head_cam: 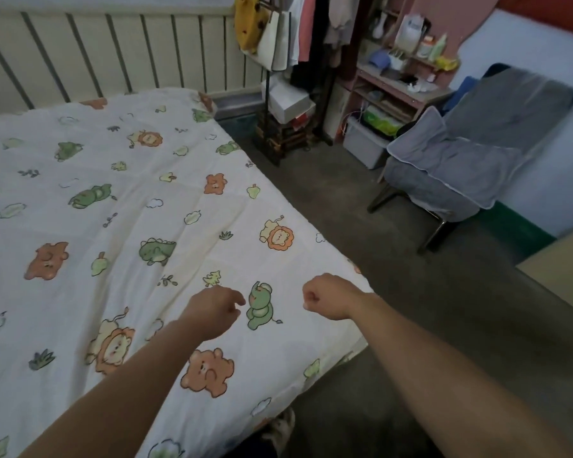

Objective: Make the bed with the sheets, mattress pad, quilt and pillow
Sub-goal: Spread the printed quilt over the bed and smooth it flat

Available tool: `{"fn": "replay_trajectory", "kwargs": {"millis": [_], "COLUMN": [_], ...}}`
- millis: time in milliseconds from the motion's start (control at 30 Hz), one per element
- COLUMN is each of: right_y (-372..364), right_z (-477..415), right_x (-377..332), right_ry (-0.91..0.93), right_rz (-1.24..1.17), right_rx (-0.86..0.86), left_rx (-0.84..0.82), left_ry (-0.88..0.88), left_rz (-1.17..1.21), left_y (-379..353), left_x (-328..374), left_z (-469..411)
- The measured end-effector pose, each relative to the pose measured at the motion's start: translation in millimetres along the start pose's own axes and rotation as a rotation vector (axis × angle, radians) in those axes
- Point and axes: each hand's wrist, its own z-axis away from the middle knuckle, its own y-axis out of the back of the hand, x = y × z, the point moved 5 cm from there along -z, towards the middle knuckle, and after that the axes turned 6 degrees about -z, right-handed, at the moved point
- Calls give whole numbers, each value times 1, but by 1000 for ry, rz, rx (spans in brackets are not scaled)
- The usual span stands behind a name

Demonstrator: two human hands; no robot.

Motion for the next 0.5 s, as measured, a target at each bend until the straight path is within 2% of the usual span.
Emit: {"fn": "replay_trajectory", "kwargs": {"millis": [167, 300, 500], "right_y": [56, 97, 152], "right_z": [-60, -99, -152], "right_x": [44, 65, 106], "right_ry": [56, 90, 152], "right_rz": [97, 111, 126], "right_rx": [-2, -39, -52], "left_rx": [27, -11, 42], "left_ry": [69, 115, 177], "left_rz": [67, 74, 82], "left_y": [11, 25, 54], "left_x": [18, 26, 47], "left_z": [-80, -128, -195]}}
